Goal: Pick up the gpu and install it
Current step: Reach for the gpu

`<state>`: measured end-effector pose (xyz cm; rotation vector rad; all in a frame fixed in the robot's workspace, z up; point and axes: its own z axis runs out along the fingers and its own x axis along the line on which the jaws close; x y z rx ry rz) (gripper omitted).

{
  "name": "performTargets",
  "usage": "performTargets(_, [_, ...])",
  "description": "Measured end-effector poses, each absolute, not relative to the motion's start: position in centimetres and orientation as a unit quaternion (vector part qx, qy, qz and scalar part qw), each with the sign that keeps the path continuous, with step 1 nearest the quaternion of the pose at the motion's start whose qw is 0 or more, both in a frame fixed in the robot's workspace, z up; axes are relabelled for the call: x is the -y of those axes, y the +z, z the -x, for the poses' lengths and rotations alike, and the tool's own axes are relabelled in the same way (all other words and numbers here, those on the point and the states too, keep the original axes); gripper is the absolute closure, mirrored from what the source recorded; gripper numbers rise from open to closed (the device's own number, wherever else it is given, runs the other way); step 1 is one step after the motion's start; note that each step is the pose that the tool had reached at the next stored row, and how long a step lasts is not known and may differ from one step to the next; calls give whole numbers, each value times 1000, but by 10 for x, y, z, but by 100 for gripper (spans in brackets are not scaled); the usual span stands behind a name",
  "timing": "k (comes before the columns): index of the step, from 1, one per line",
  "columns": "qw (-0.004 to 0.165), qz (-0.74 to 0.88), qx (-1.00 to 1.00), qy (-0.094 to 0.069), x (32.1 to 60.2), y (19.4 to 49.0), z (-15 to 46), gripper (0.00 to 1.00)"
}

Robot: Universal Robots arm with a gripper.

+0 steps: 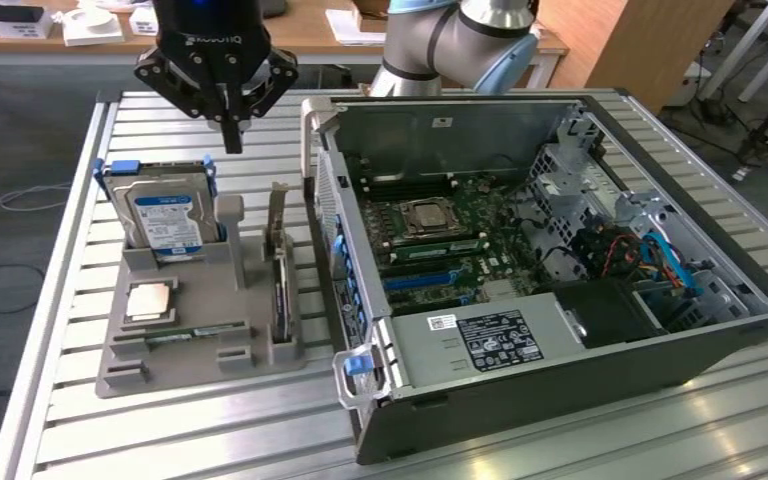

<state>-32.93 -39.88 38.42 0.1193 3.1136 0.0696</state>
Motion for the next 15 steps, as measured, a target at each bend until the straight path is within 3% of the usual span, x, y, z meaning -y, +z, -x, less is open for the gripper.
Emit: performTargets(15, [12, -40, -999, 22, 416, 384, 325, 89])
